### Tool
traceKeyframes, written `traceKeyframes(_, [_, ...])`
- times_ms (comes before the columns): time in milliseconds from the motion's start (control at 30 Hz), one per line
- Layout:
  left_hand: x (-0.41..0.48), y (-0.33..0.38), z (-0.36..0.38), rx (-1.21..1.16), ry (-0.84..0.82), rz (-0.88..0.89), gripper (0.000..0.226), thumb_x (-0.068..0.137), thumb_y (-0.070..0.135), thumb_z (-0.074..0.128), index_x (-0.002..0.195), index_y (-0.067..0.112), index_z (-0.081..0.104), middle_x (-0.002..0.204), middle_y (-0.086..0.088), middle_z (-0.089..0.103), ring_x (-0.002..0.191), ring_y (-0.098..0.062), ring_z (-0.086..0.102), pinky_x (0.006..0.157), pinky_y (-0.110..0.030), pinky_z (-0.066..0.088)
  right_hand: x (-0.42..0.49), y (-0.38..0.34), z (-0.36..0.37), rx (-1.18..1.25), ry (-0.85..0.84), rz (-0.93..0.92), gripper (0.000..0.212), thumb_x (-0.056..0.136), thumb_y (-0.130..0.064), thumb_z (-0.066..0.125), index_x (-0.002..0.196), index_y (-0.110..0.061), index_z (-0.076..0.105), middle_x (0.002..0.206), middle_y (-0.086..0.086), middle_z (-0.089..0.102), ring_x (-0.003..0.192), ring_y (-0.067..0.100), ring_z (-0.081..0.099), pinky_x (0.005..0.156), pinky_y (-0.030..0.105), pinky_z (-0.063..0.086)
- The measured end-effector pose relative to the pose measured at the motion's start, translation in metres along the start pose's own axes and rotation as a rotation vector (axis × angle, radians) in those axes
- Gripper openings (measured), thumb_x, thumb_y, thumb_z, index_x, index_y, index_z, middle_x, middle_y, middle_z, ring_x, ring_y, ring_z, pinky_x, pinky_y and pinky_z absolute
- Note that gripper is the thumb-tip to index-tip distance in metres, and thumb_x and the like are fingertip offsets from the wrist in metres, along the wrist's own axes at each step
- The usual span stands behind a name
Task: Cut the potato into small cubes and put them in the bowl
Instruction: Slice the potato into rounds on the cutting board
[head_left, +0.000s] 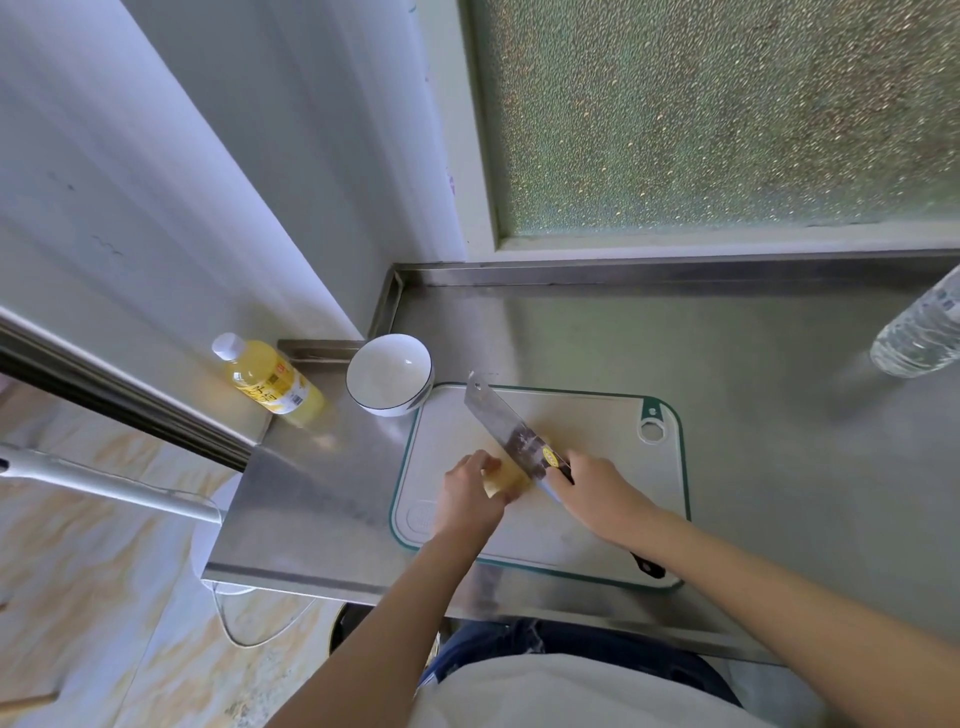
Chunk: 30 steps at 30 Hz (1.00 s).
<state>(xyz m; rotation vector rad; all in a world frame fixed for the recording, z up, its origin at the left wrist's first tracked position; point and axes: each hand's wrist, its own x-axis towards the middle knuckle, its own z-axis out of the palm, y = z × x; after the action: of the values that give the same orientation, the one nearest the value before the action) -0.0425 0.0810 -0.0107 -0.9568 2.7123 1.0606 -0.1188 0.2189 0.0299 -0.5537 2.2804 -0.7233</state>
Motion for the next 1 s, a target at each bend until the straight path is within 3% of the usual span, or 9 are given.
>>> traceKeyframes(67, [-0.001,0.0,0.0,-0.007,0.006,0.002,0.036,0.077,0.021,0.073,0.109,0.01,0.06,0.111,-0.004,0.063,0.092,-0.017,0.055,0.077,-0.019,0.04,-0.002,0.0,0.001,-0.003,-0.016,-0.009,0.037,0.098,-0.023,0.039,0.063,-0.026,0.028,0.062,-0.007,0.037,0.055,0.011,0.036,0.048,0.022,0.027])
traceKeyframes(233, [-0.001,0.002,0.0,0.0,0.013,0.009,0.036,0.077,0.02,0.073,0.109,0.01,0.06,0.111,-0.004,0.063,0.091,-0.016,0.054,0.075,-0.019,0.039,-0.006,-0.003,0.001,-0.028,-0.018,0.006,0.033,0.098,-0.024,0.038,0.065,-0.024,0.032,0.063,-0.006,0.038,0.061,0.018,0.039,0.057,0.026,0.031])
traceKeyframes(333, [-0.001,0.003,0.0,0.027,-0.003,0.024,0.035,0.077,0.018,0.073,0.109,0.01,0.06,0.112,-0.004,0.062,0.097,-0.019,0.056,0.077,-0.019,0.04,-0.009,-0.005,0.003,-0.032,0.0,0.015,0.021,0.098,-0.024,0.037,0.087,-0.011,0.049,0.076,0.006,0.051,0.066,0.022,0.043,0.063,0.027,0.034])
traceKeyframes(433, [0.001,0.004,0.002,0.055,-0.017,0.046,0.034,0.078,0.013,0.071,0.109,0.009,0.059,0.114,-0.004,0.061,0.101,-0.02,0.056,0.08,-0.021,0.042,-0.009,-0.006,0.005,-0.049,0.019,0.042,0.03,0.098,-0.024,0.036,0.105,-0.001,0.054,0.099,0.022,0.063,0.076,0.028,0.05,0.068,0.028,0.035])
traceKeyframes(567, [0.003,0.007,0.002,0.085,-0.049,0.058,0.034,0.079,0.01,0.069,0.111,0.007,0.058,0.117,-0.005,0.06,0.106,-0.021,0.054,0.085,-0.022,0.041,-0.004,-0.009,0.008,-0.08,0.026,0.07,0.032,0.099,-0.024,0.036,0.105,0.001,0.055,0.105,0.022,0.064,0.096,0.037,0.06,0.068,0.028,0.035])
traceKeyframes(767, [0.003,0.006,0.002,0.084,-0.051,0.049,0.035,0.078,0.012,0.071,0.11,0.008,0.058,0.116,-0.005,0.059,0.104,-0.022,0.054,0.082,-0.02,0.039,0.006,-0.027,0.007,-0.077,0.01,0.087,0.035,0.1,-0.023,0.036,0.11,0.003,0.057,0.109,0.022,0.064,0.087,0.034,0.059,0.069,0.03,0.041])
traceKeyframes(933, [0.004,0.007,0.001,0.053,-0.047,0.024,0.037,0.075,0.013,0.074,0.109,0.008,0.06,0.115,-0.005,0.06,0.103,-0.022,0.055,0.081,-0.022,0.04,0.014,-0.031,0.01,-0.078,0.006,0.101,0.034,0.098,-0.023,0.038,0.11,0.004,0.056,0.111,0.024,0.064,0.101,0.038,0.061,0.079,0.037,0.048])
traceKeyframes(1000, [0.004,0.006,0.001,0.04,-0.04,0.012,0.037,0.074,0.014,0.074,0.108,0.009,0.061,0.114,-0.004,0.061,0.102,-0.021,0.055,0.08,-0.022,0.041,0.011,-0.03,0.01,-0.079,0.002,0.099,0.035,0.099,-0.023,0.037,0.11,0.004,0.056,0.11,0.023,0.064,0.101,0.038,0.061,0.074,0.036,0.046])
